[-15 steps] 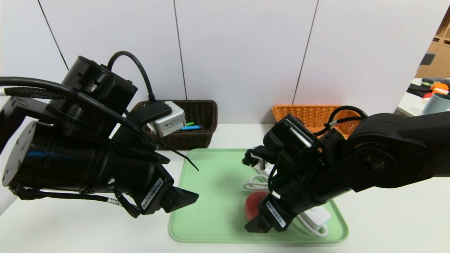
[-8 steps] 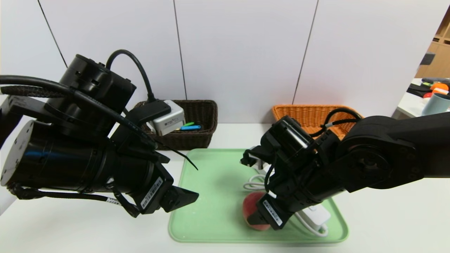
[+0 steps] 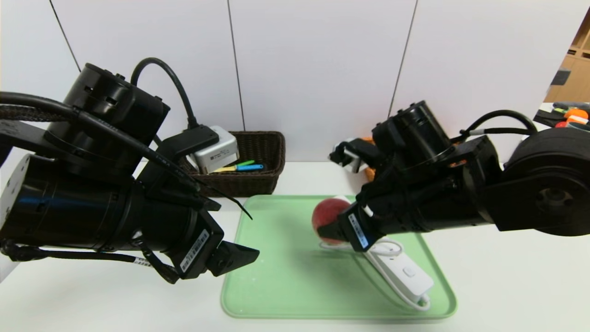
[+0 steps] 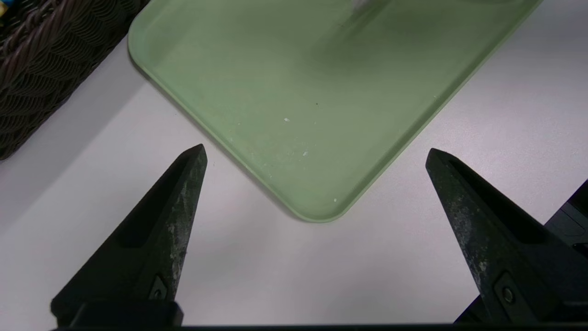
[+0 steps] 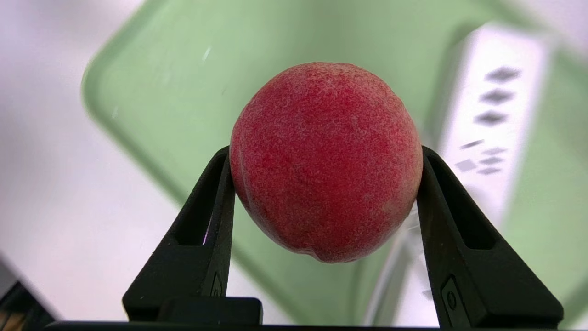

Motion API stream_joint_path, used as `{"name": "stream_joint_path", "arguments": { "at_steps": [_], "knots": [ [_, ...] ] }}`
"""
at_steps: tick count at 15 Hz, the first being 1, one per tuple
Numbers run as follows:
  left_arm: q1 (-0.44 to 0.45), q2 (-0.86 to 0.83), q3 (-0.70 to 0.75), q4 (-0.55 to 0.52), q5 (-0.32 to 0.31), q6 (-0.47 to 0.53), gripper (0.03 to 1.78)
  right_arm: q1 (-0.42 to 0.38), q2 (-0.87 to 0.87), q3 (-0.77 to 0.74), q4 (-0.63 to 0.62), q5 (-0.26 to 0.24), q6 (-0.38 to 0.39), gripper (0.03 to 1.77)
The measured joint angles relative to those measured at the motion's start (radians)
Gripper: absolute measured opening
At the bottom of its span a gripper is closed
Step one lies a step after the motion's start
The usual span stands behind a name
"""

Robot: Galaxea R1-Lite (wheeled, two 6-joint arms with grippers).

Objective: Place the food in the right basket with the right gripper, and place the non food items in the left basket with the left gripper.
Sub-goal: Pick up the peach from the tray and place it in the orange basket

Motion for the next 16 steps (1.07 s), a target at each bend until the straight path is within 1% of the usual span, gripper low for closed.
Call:
{"name": "stream_joint_path", "arguments": {
  "at_steps": [1,2,3,5,8,11,13,16],
  "knots": [
    [0.000,-0.002,0.000,0.000,-0.001,0.000,1.69,-0.026,-0.015,0.000,-0.051,-0.031,-0.001,1.12],
    [0.000,-0.003,0.000,0.000,-0.001,0.000,1.69,-0.056,-0.028,-0.001,-0.101,-0.052,-0.001,1.12],
    [0.000,-0.004,0.000,0.000,-0.001,0.000,1.69,-0.091,-0.037,-0.002,-0.142,-0.059,-0.001,1.12],
    [0.000,-0.005,0.000,0.000,-0.001,0.000,1.69,-0.169,-0.046,-0.002,-0.189,-0.058,-0.001,1.12],
    [0.000,-0.005,0.001,0.000,-0.001,0.000,1.69,-0.294,-0.013,-0.009,-0.216,-0.061,-0.001,1.12],
    [0.000,-0.005,0.006,0.000,-0.001,-0.004,1.69,-0.415,0.022,-0.015,-0.323,-0.061,0.001,1.11],
    [0.000,-0.004,0.008,0.000,-0.003,-0.006,1.69,-0.481,0.047,-0.017,-0.413,-0.066,-0.004,1.11],
    [0.000,0.000,0.008,-0.002,-0.004,-0.006,1.69,-0.549,0.098,-0.018,-0.480,-0.065,-0.009,1.11]
  ]
}}
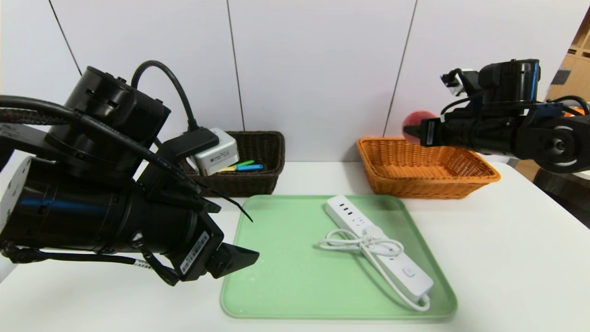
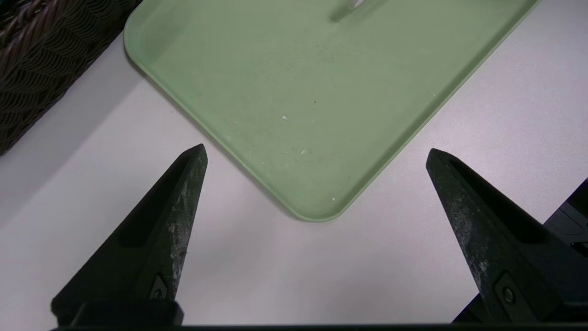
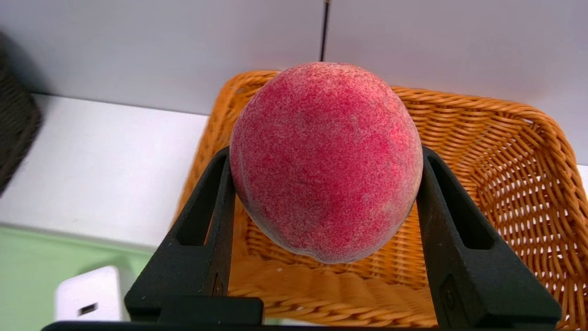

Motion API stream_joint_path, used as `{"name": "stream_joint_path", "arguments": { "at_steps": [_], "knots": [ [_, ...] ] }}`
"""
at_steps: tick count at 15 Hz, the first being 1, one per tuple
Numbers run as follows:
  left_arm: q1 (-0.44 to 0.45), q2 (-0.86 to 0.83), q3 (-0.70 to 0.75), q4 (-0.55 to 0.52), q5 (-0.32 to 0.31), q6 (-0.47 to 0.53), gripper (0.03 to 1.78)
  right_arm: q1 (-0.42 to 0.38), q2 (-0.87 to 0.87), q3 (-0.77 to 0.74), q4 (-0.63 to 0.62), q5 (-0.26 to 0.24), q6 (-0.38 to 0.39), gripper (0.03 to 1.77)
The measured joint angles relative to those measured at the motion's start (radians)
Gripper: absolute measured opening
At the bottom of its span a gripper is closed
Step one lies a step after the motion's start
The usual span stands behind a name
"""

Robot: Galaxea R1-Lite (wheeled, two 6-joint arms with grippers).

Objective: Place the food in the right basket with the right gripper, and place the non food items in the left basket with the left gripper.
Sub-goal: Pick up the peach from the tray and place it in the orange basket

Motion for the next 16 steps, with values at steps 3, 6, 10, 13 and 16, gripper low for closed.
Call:
{"name": "stream_joint_path", "arguments": {
  "at_steps": [3,6,10,13,16],
  "knots": [
    [0.000,0.004,-0.001,0.001,0.000,-0.002,1.69,-0.062,0.067,-0.013,-0.034,0.002,-0.002,1.11],
    [0.000,0.006,0.007,0.001,0.000,-0.004,1.69,-0.096,0.129,-0.035,-0.036,0.001,-0.001,1.11],
    [0.000,0.007,0.013,0.001,0.000,-0.005,1.69,-0.114,0.182,-0.079,-0.022,0.005,-0.005,1.17],
    [0.000,0.007,0.015,0.001,0.000,-0.007,1.69,-0.114,0.198,-0.091,-0.016,0.010,-0.006,1.35],
    [0.000,0.007,0.015,0.000,0.000,-0.005,1.69,-0.115,0.209,-0.093,-0.015,0.012,-0.005,1.46]
  ]
}}
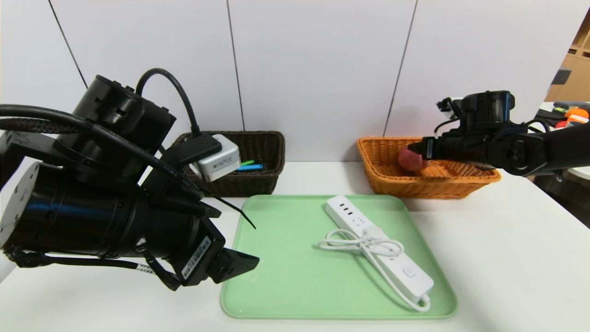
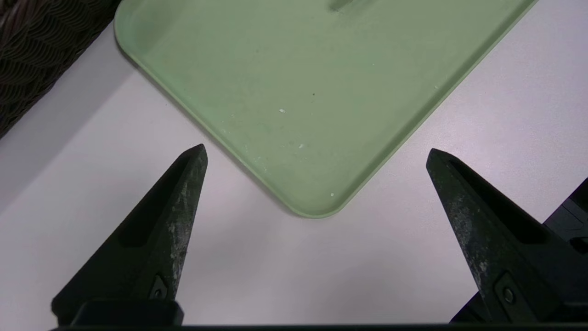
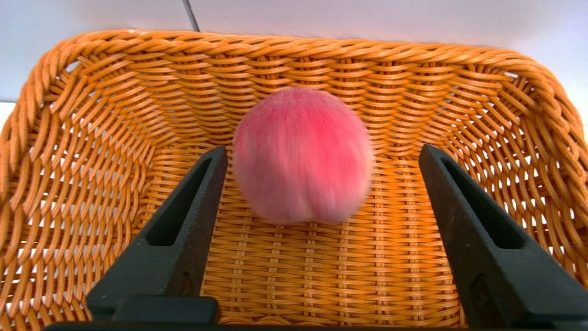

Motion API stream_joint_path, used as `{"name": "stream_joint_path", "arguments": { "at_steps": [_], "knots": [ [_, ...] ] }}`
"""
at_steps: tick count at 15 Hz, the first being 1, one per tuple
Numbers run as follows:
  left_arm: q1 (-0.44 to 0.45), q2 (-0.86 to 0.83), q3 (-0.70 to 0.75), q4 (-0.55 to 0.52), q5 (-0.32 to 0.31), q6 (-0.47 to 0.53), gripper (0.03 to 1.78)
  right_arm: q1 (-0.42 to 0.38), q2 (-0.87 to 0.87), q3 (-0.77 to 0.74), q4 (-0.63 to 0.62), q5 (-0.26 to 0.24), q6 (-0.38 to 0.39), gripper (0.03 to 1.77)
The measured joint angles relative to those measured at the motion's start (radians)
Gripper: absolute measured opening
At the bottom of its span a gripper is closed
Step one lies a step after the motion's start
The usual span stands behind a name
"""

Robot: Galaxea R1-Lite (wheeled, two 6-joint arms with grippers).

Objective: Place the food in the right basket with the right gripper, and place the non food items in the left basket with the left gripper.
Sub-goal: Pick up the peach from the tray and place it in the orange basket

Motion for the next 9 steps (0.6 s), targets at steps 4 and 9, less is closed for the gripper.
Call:
{"name": "stream_joint_path", "arguments": {
  "at_steps": [4,9],
  "knots": [
    [0.000,-0.002,-0.002,0.000,0.000,0.003,1.69,-0.001,-0.006,-0.009,0.023,0.005,0.003,1.56],
    [0.000,-0.016,-0.004,0.000,0.001,-0.001,1.69,-0.014,-0.106,-0.082,0.210,0.114,0.060,1.63]
  ]
}}
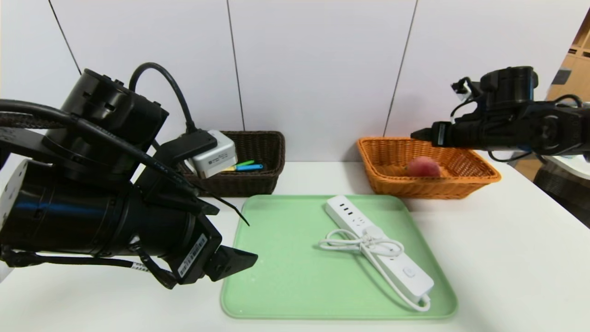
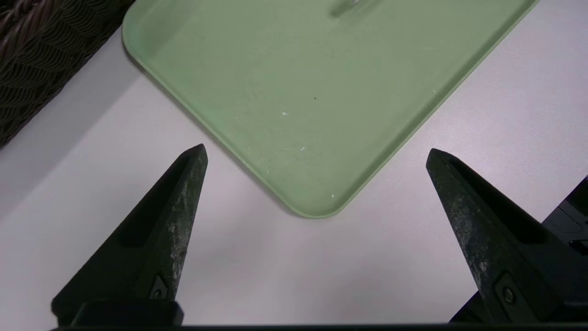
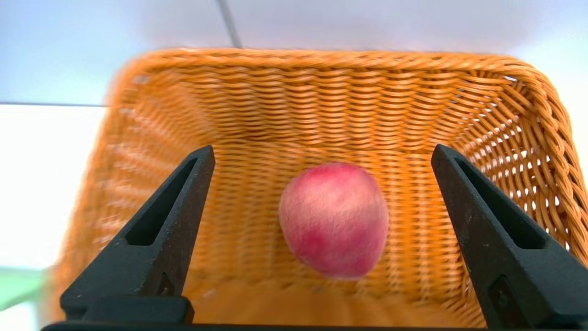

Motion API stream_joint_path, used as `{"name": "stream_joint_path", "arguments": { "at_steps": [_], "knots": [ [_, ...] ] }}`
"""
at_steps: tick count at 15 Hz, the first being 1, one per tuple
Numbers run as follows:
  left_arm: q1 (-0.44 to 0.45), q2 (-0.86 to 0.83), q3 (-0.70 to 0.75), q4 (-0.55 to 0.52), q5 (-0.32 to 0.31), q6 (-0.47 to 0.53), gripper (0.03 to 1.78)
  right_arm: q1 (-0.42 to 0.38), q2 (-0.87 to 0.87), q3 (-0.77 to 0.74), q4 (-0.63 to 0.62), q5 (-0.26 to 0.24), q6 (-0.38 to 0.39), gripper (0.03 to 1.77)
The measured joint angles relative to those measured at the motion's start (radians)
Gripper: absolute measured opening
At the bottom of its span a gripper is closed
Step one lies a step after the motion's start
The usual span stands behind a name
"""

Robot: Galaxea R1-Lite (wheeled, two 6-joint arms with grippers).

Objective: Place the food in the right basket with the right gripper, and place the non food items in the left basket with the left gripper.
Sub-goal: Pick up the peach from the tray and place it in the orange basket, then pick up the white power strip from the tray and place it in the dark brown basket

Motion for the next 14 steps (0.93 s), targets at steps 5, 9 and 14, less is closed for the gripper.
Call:
{"name": "stream_joint_path", "arguments": {
  "at_steps": [5,9,14],
  "knots": [
    [0.000,-0.017,0.015,-0.001,0.005,-0.005,1.69,-0.003,-0.171,-0.007,0.213,0.040,0.001,1.67],
    [0.000,-0.019,0.017,-0.002,0.002,-0.002,1.69,0.004,-0.324,-0.008,0.412,0.088,0.001,1.69],
    [0.000,-0.007,0.015,-0.050,0.002,-0.001,1.69,0.011,-0.484,-0.007,0.630,0.148,-0.003,1.69]
  ]
}}
